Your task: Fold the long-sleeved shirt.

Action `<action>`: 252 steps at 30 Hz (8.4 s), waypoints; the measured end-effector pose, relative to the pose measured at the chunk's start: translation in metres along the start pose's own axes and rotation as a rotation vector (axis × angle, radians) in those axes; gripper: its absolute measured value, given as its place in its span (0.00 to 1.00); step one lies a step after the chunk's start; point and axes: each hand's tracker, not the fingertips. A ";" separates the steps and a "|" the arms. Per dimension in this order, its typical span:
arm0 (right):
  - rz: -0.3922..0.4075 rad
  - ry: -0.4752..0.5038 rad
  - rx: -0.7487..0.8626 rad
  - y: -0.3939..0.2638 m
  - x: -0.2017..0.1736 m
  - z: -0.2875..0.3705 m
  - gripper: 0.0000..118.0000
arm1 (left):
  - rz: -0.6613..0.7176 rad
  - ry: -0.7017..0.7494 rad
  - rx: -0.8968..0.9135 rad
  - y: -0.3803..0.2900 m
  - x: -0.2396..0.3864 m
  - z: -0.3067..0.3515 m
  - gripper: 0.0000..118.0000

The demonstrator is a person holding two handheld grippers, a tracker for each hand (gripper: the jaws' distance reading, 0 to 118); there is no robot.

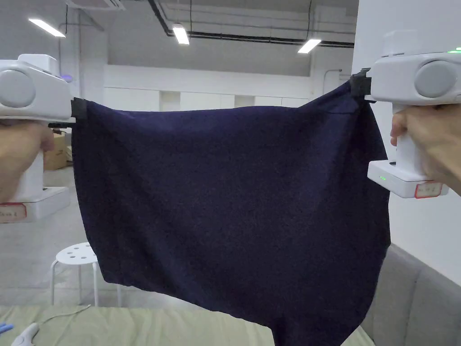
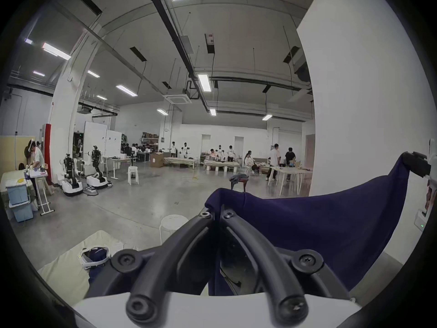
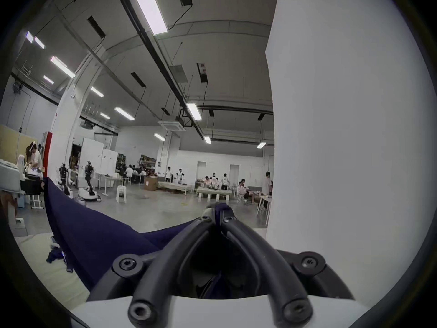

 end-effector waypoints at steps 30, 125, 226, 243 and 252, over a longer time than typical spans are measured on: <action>-0.018 0.224 -0.688 -0.374 0.004 0.411 0.00 | 0.058 -0.238 -0.586 -0.434 -0.039 0.361 0.05; -0.128 0.107 -0.638 -0.487 -0.094 0.311 0.05 | 0.100 -0.124 -0.593 -0.493 0.034 0.307 0.03; -0.300 0.218 -0.854 -0.461 0.036 0.380 0.08 | 0.073 -0.357 -0.723 -0.475 -0.044 0.325 0.14; -0.243 0.156 -1.258 -0.552 0.032 0.529 0.08 | 0.040 -0.318 -1.141 -0.584 -0.069 0.444 0.13; -0.210 0.110 -1.273 -0.558 0.029 0.529 0.08 | 0.073 -0.273 -1.113 -0.583 -0.073 0.454 0.12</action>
